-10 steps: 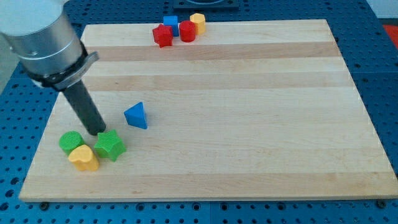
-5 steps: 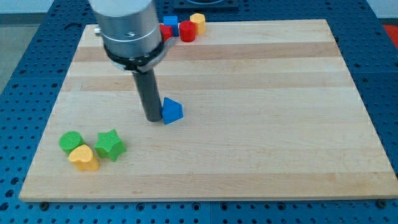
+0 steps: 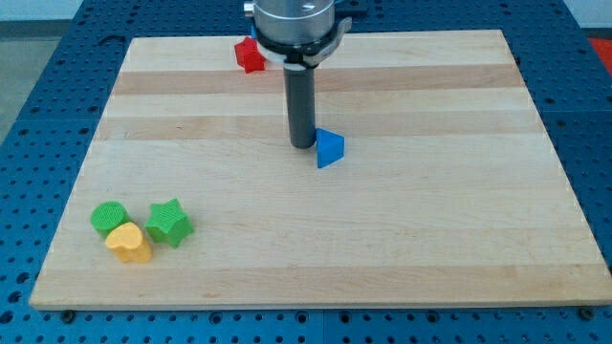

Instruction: Push the blue triangle towards the bottom right

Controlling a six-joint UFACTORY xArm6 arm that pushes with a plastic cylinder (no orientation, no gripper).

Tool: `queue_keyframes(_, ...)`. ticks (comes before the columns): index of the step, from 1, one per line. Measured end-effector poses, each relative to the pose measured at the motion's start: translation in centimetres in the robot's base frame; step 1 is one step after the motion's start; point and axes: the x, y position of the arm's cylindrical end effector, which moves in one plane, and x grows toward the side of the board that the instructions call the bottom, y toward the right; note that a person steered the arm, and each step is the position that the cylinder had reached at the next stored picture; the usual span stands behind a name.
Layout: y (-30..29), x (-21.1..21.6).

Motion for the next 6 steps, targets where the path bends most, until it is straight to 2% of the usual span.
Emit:
queue_keyframes(1, 1.0, 0.5)
queue_keyframes(2, 2.3, 2.9)
queue_keyframes(5, 14.4, 6.2)
queue_keyframes(6, 14.6, 10.2)
